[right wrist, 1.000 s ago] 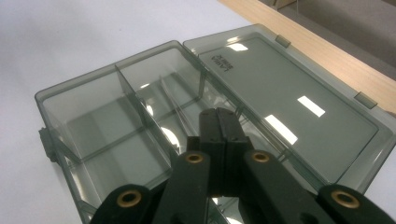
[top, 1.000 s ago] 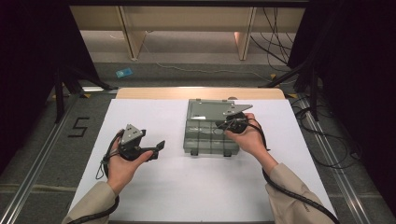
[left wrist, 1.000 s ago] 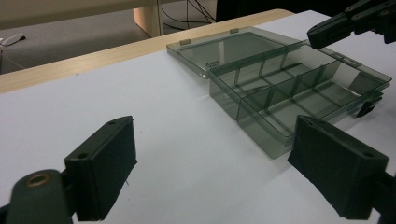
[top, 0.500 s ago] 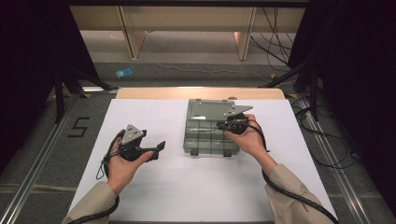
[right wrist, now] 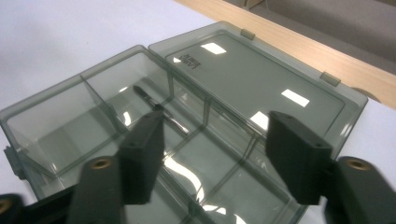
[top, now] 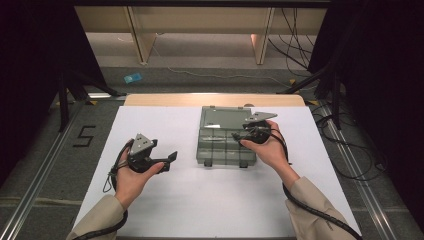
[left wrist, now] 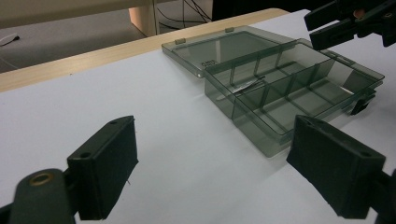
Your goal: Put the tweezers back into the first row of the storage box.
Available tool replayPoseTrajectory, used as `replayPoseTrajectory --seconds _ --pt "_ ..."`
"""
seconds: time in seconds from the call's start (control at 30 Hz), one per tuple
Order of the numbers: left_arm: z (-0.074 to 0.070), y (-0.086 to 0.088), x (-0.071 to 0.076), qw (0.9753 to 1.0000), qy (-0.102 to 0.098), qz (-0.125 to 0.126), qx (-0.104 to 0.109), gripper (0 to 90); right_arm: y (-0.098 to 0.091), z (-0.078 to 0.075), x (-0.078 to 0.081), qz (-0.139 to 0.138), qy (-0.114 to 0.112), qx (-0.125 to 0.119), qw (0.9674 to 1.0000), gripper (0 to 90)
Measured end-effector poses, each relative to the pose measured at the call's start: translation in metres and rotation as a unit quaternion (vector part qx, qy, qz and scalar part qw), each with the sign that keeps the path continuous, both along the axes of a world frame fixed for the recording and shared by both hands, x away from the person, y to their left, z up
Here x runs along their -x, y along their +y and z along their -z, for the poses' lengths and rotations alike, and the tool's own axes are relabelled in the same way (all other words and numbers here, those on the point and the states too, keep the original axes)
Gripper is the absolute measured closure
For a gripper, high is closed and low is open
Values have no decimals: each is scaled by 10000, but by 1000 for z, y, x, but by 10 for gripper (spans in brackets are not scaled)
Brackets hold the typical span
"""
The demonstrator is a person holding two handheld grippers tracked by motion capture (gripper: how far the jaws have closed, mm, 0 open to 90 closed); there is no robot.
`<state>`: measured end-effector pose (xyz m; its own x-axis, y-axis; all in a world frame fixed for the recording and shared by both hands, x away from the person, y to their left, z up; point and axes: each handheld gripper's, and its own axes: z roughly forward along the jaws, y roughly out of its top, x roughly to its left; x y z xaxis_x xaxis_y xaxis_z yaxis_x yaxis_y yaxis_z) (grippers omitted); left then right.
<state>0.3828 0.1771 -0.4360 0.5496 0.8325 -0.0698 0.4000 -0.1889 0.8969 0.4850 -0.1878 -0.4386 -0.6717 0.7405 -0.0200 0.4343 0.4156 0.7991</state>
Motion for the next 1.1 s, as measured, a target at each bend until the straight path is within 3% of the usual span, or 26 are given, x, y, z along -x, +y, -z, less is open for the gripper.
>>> replayPoseTrajectory --seconds 0.23,0.33,0.53,0.73,0.87,1.1 --pt "2 0 0 10000 37 59 37 149 -16 -2 1 435 145 -437 9980 223" --pt "2 0 -1 10000 41 68 52 149 -26 -7 -1 676 106 -611 9958 213" --pt "3 0 1 9999 45 77 49 149 -40 -13 -4 1027 31 -721 9921 206" --pt "2 -2 1 10000 36 77 41 149 -50 -16 -5 1175 4 -847 9894 207" --pt "3 -4 0 9999 40 128 12 150 -55 -16 -5 1263 48 -771 9890 213" --pt "3 -6 0 9999 21 143 5 150 -57 -17 -4 1254 -20 -894 9881 212"
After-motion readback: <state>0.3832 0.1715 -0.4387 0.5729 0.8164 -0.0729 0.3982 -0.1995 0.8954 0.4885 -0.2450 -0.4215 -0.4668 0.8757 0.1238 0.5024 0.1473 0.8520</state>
